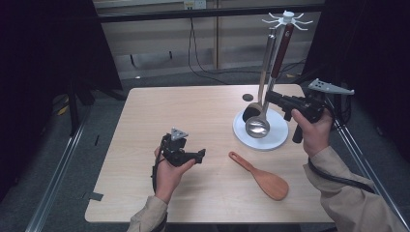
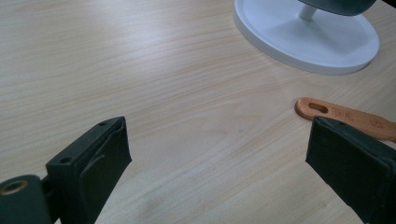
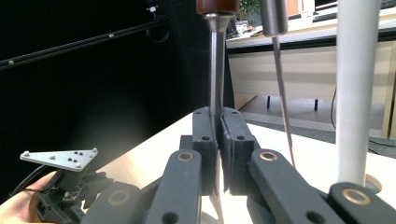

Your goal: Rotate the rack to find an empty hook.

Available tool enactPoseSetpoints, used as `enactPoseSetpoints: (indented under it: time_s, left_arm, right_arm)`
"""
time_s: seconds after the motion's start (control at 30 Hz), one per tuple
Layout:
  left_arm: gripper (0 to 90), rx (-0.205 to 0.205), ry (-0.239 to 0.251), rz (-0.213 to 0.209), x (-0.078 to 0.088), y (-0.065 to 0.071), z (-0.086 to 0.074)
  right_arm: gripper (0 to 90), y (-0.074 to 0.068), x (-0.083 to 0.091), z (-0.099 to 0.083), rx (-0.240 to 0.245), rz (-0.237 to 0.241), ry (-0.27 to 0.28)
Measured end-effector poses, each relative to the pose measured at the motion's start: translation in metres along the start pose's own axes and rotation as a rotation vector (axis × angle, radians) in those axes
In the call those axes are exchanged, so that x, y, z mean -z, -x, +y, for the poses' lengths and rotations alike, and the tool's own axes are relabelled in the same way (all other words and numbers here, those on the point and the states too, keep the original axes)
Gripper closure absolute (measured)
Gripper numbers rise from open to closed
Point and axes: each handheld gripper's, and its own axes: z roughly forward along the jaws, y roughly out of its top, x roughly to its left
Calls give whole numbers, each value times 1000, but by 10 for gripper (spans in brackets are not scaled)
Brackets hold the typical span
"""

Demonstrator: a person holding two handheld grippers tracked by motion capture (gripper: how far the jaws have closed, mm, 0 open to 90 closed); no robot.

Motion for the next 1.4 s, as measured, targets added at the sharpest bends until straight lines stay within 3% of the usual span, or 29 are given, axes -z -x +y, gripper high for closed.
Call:
enactPoseSetpoints:
  time_s: [0.23, 0.53, 0.9, 1.13, 1.4]
  left_arm:
    - [59, -5, -2, 4, 0, -1, 0]
    - [59, -11, -4, 1, 1, -1, 0]
    - [61, -17, -8, 0, 0, 0, 0]
    - [62, -16, -8, 2, 0, 0, 0]
    - [63, -31, -14, 0, -1, 0, 0]
  right_arm:
    - [854, 4, 0, -2, -1, -20, 9]
    - [828, 14, 3, -7, -58, -45, 40]
    - [801, 22, 1, -7, -52, -97, 70]
    - [772, 22, 1, -7, -33, -128, 106]
    - [767, 13, 6, -5, 35, -180, 177]
